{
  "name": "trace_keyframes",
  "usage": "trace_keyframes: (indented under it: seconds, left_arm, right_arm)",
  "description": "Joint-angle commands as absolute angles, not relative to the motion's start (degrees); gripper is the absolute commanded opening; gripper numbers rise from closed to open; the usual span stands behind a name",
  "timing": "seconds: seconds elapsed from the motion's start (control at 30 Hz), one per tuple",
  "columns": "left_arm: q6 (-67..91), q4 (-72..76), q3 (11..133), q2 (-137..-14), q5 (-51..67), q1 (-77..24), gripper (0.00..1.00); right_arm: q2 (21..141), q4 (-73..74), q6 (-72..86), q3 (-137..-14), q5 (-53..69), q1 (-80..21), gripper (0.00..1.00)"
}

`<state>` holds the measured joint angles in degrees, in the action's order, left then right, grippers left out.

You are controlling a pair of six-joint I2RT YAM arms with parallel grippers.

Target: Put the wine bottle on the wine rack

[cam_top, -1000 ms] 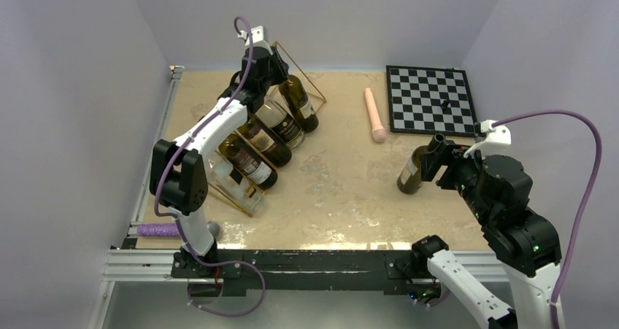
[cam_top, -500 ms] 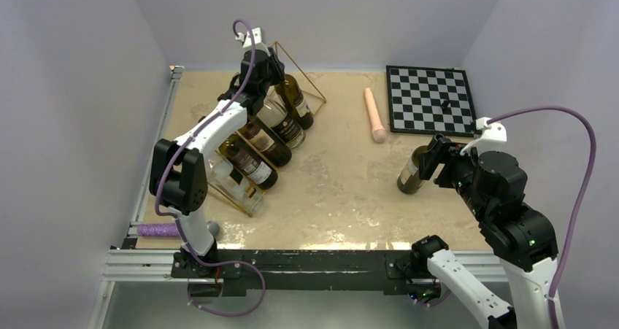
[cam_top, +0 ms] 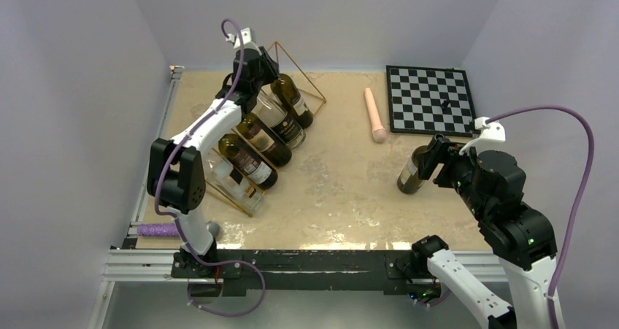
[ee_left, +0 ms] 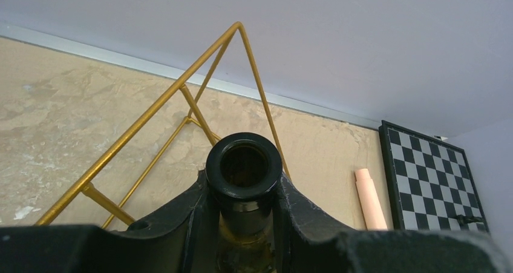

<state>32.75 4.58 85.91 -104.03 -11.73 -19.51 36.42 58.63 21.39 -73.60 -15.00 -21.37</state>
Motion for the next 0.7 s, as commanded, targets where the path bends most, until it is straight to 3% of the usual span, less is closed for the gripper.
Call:
trace_keyframes:
  seconds: [0.0, 0.2, 0.43, 0.67]
  left_arm:
    - [39.3, 6.6, 86.8, -103.2, -7.1, -16.9, 0.27]
    - [42.3, 4.9, 87.4, -104.9, -4.1, -14.8, 0.37]
    - [41.3, 0.2, 90.9, -106.1, -4.1, -14.2, 0.63]
    - [42.5, -8.9, 93.1, -105.3, -8.6, -14.2, 0.74]
  right_arm:
    - [37.1, 56.1, 21.2, -73.2, -14.4, -21.3, 0.74]
    - [36.8, 56.1, 21.1, -73.0, -14.3, -21.2, 0.74]
    - [37.2, 55.1, 21.4, -73.1, -13.3, -21.3, 0.74]
    - [37.5, 54.9, 21.4, -73.1, -12.8, -21.3, 0.75]
